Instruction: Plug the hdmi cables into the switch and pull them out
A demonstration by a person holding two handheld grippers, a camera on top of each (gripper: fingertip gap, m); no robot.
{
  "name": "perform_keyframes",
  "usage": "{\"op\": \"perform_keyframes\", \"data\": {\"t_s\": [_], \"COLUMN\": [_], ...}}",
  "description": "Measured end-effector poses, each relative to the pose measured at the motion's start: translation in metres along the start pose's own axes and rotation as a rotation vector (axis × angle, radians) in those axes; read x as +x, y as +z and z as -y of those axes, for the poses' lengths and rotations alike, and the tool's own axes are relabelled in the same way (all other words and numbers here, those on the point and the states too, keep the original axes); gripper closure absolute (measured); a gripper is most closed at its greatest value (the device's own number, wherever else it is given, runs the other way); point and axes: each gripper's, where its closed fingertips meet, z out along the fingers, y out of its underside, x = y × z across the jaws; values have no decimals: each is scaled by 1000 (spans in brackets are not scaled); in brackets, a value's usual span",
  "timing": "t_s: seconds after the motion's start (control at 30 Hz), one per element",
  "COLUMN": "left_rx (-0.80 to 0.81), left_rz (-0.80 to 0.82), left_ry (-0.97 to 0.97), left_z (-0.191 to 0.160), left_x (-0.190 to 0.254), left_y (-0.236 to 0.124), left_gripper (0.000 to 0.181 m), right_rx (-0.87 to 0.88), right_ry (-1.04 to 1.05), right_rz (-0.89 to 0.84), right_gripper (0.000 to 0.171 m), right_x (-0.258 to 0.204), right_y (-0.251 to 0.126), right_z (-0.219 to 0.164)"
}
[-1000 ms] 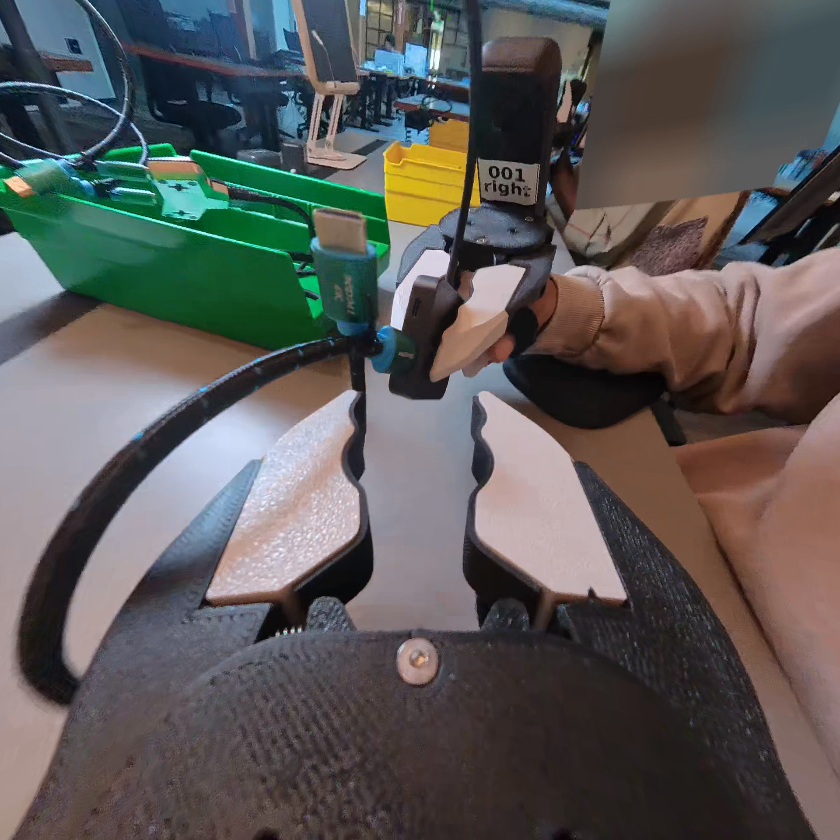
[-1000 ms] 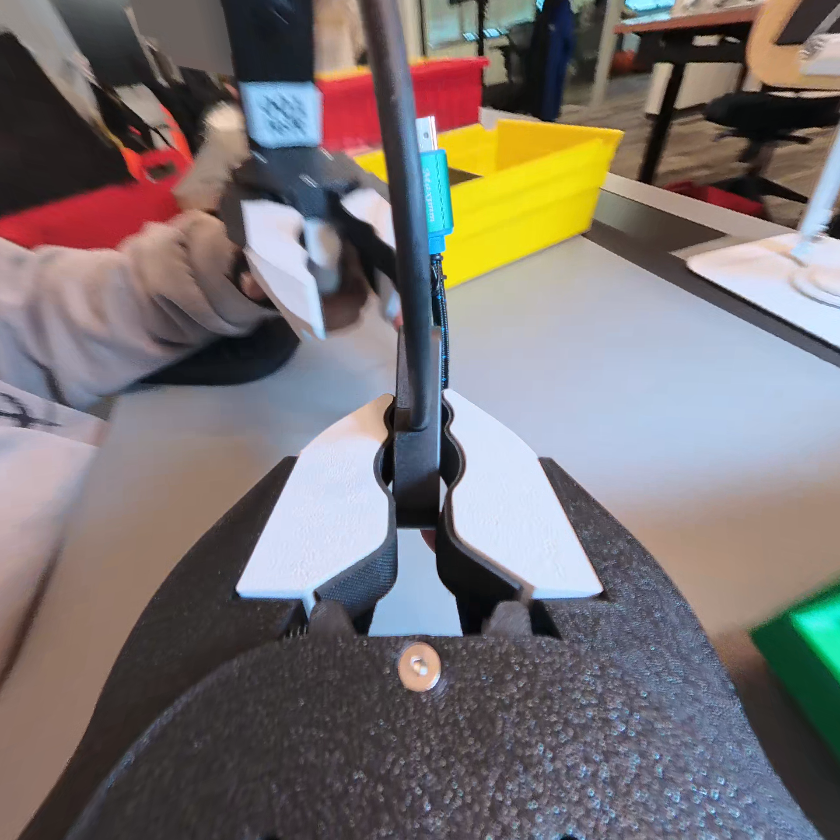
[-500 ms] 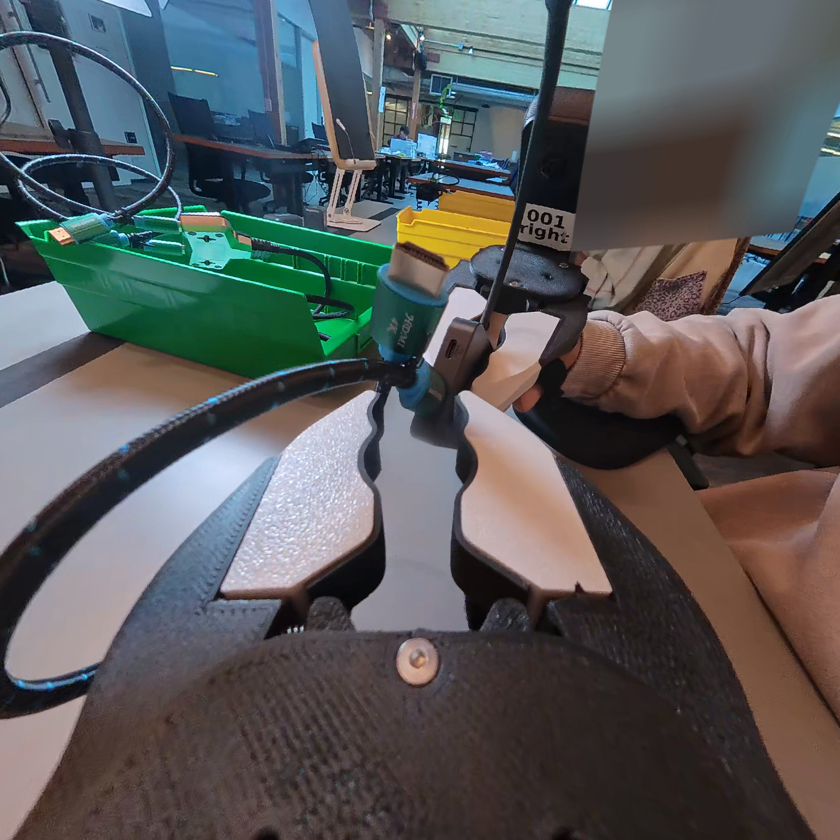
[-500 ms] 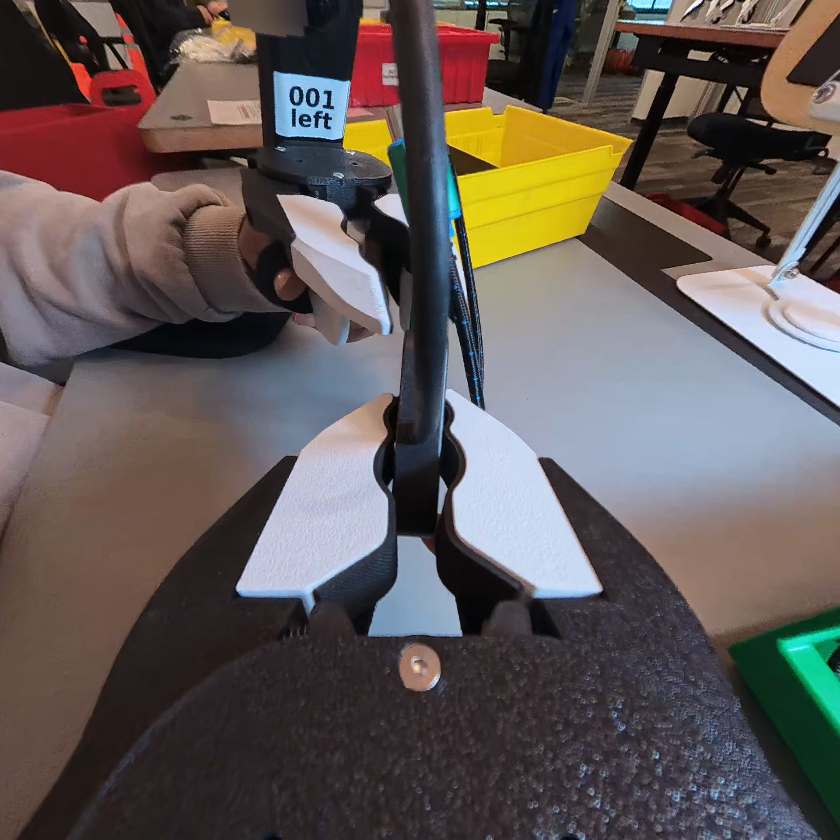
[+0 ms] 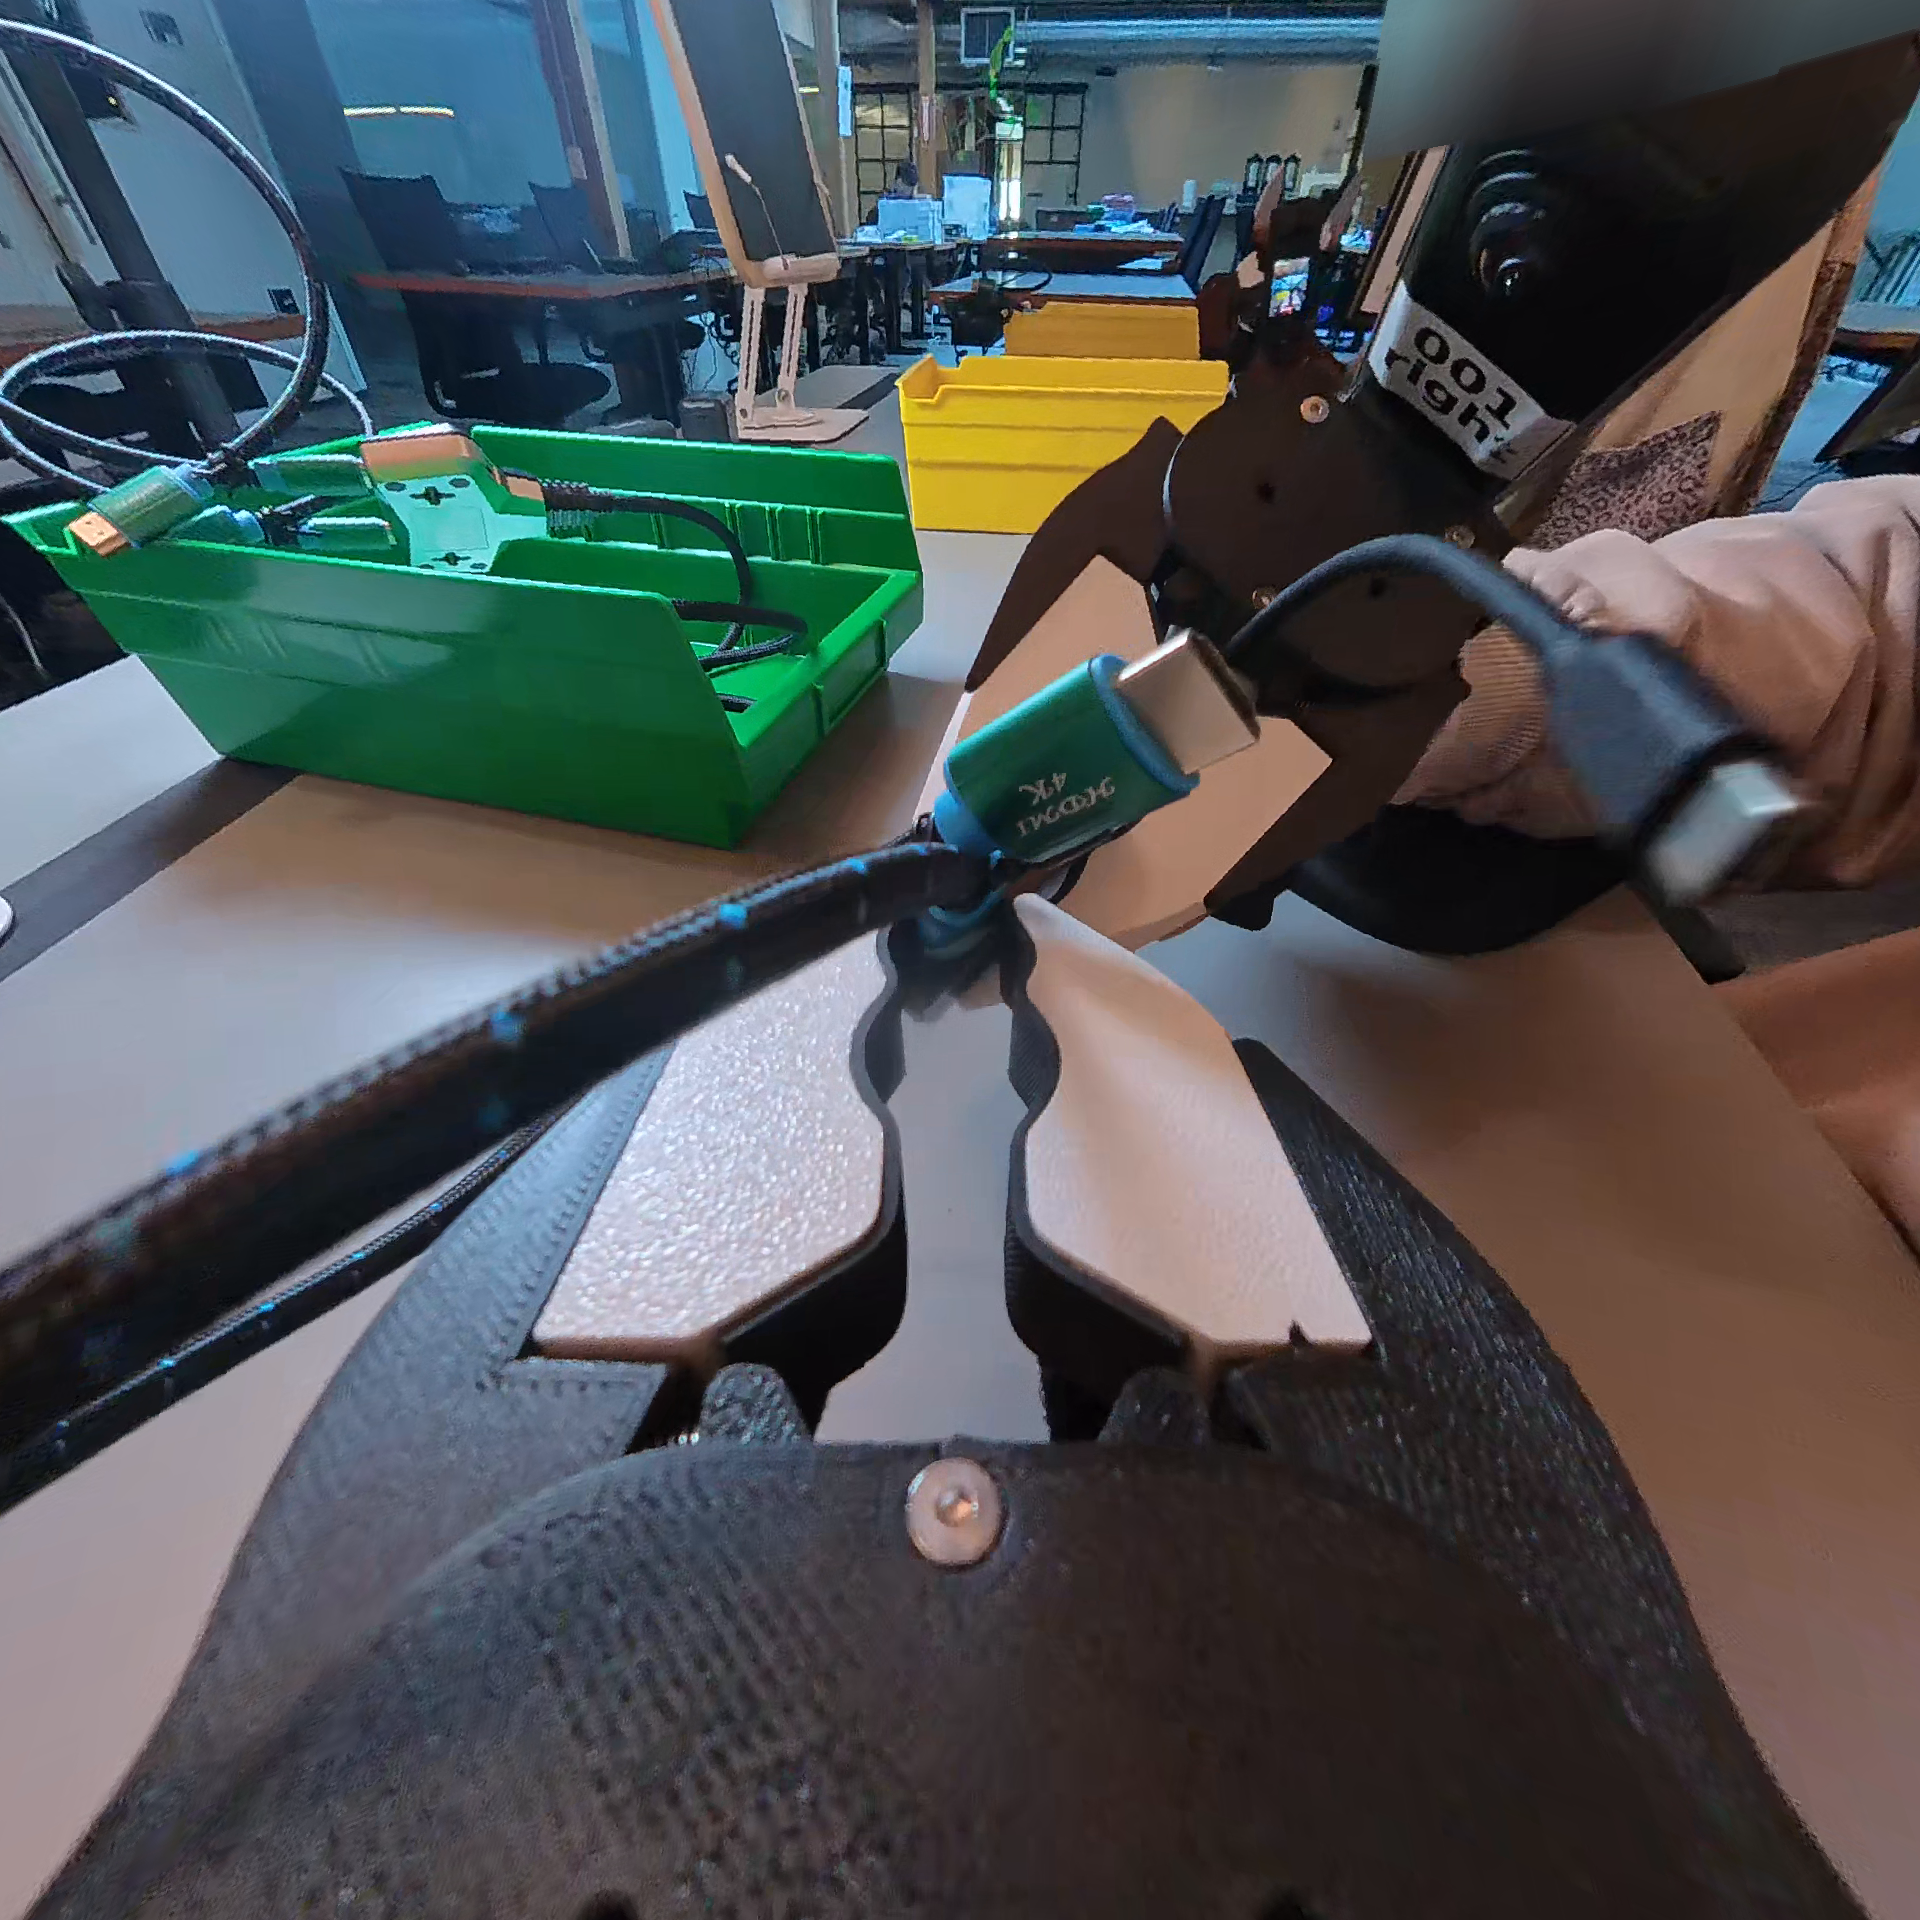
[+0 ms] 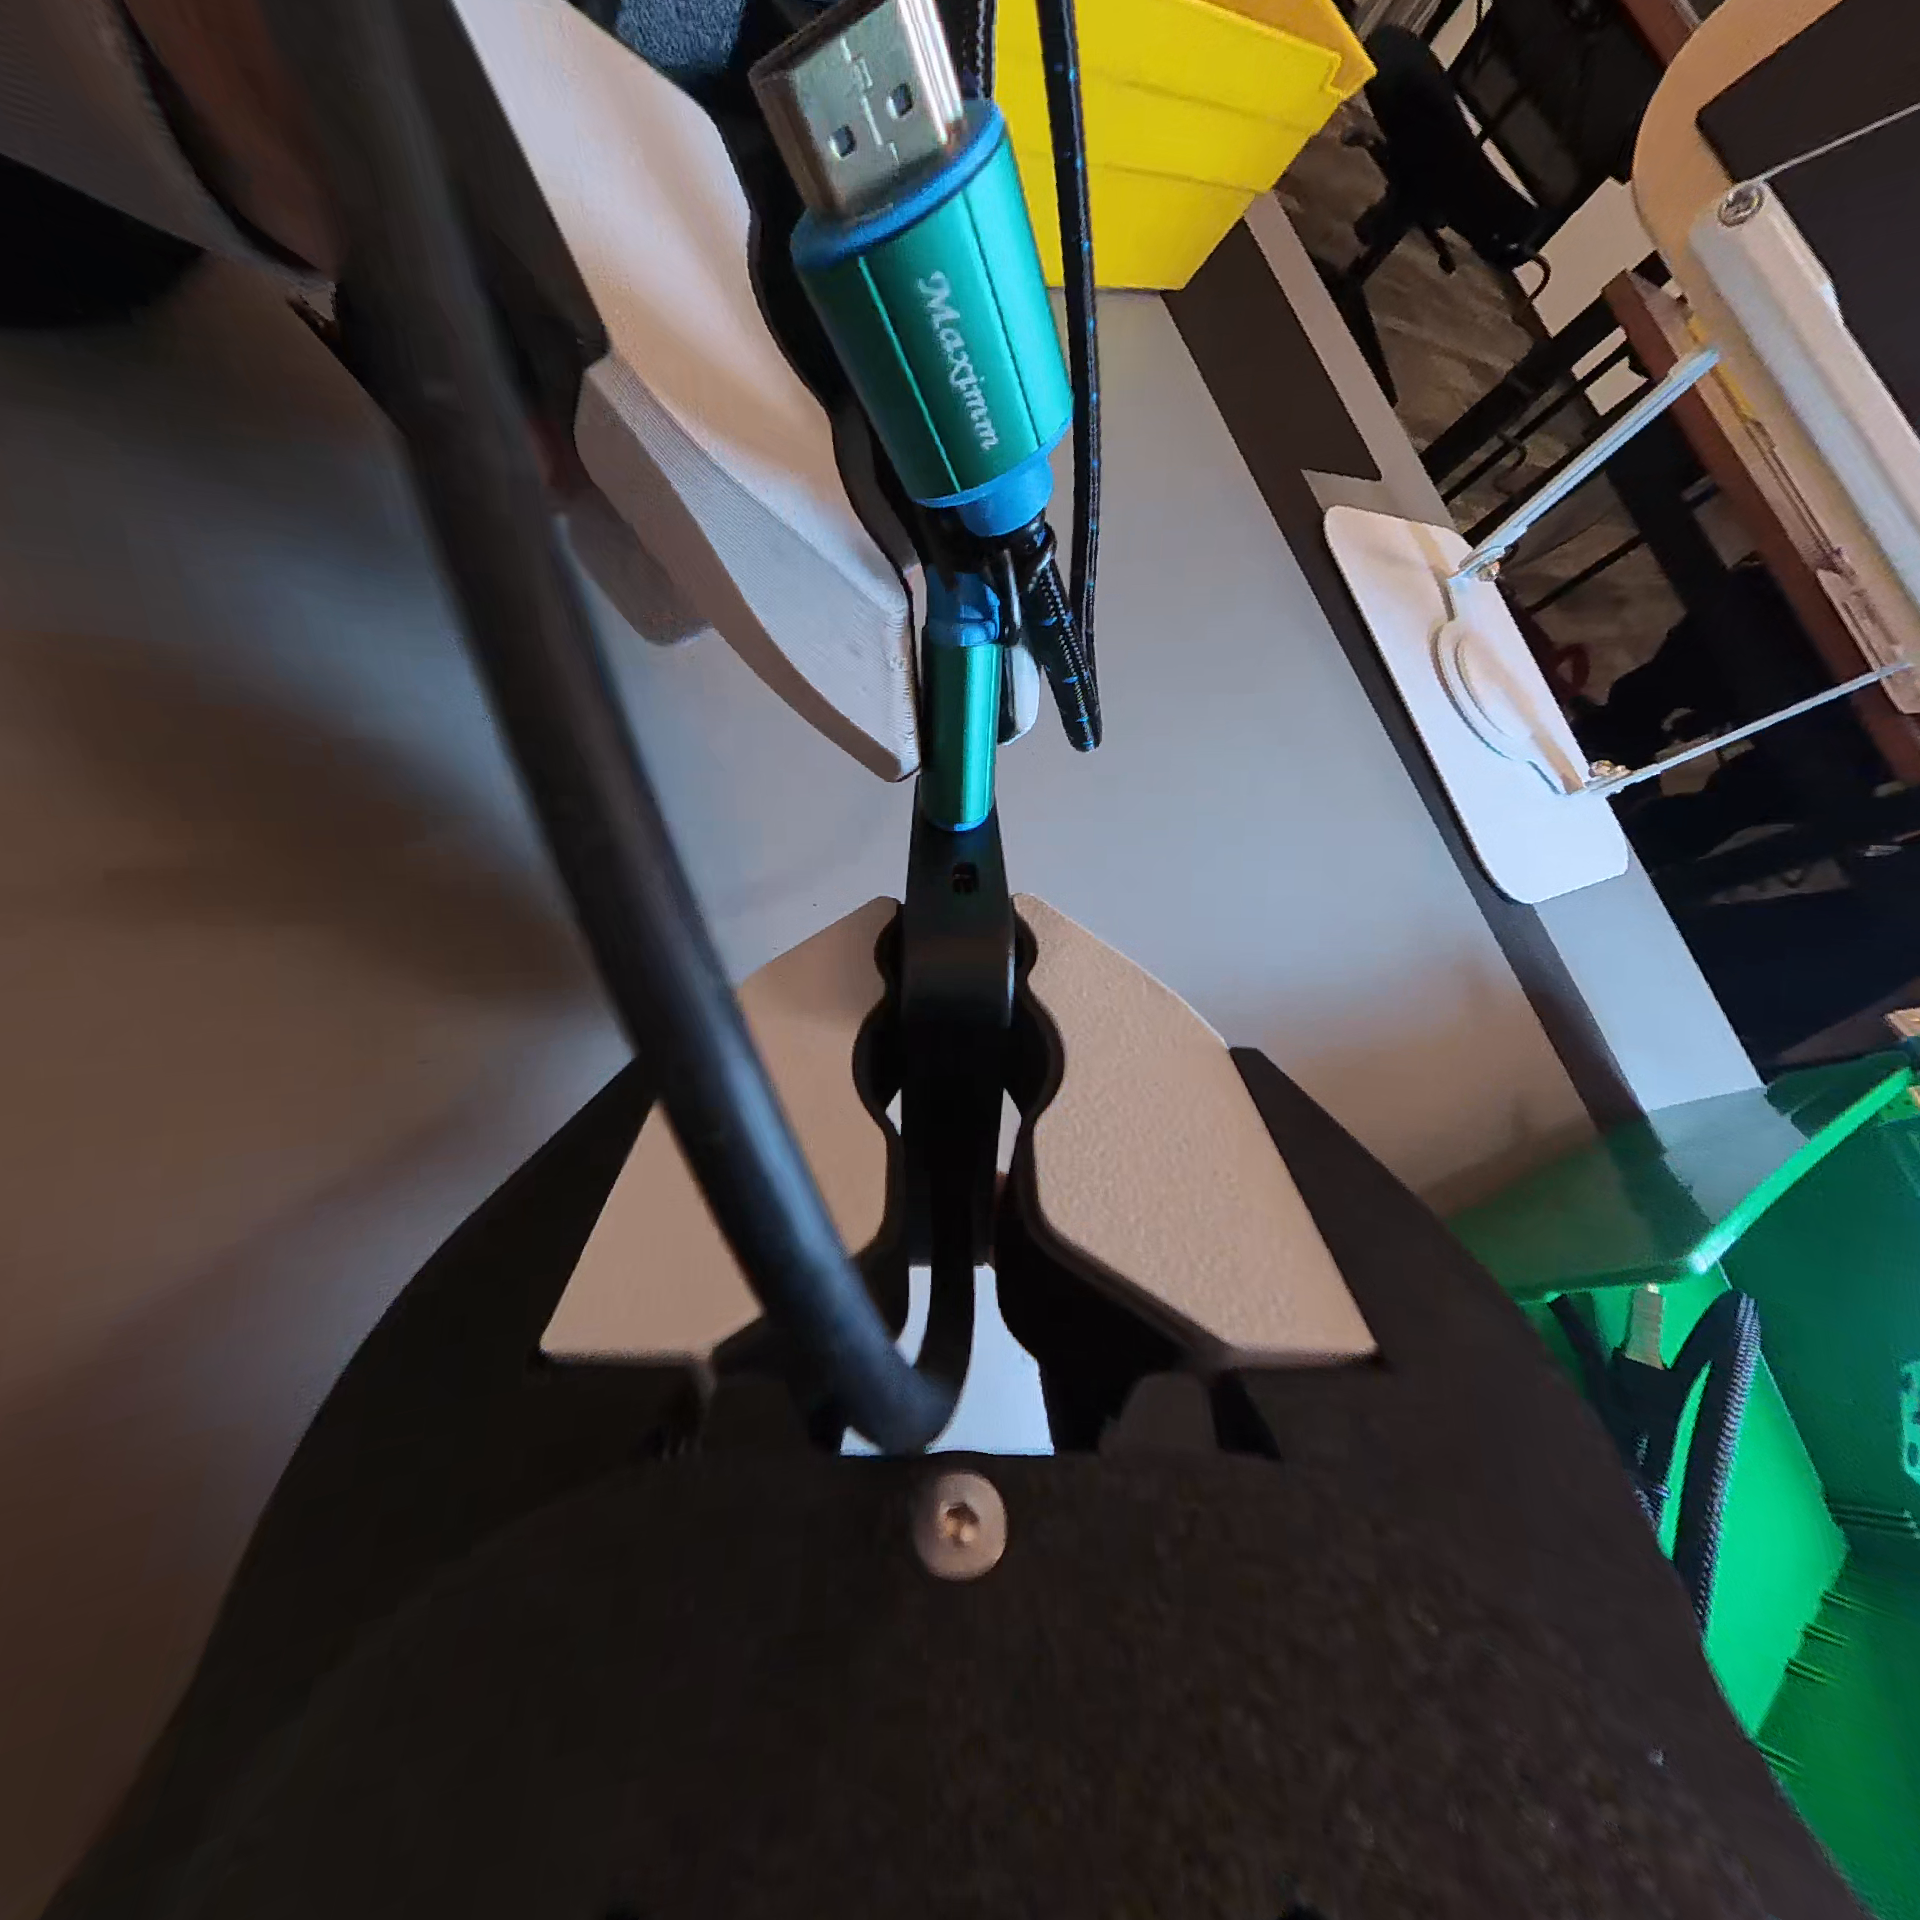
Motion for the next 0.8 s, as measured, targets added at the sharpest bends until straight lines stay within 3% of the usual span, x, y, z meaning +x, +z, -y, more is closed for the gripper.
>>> {"op": "perform_keyframes", "data": {"t_s": [0.03, 0.17, 0.53, 0.8], "left_rx": [2, 13, -2, -24], "left_rz": [-7, -4, -109, -94], "left_ry": [14, 98, 95, 62], "left_z": [0, 2, 9, 2], "left_x": [2, 8, 23, 11], "left_y": [-1, 3, -1, -12], "left_gripper": [164, 149, 165, 165], "right_rx": [3, 17, 170, 266], "right_ry": [-7, 0, 182, 102], "right_rz": [-1, 6, 245, 208], "right_gripper": [157, 157, 156, 157], "right_x": [-1, -2, -22, -11], "right_y": [-1, -4, -11, -22], "right_z": [1, 6, 22, 28]}}
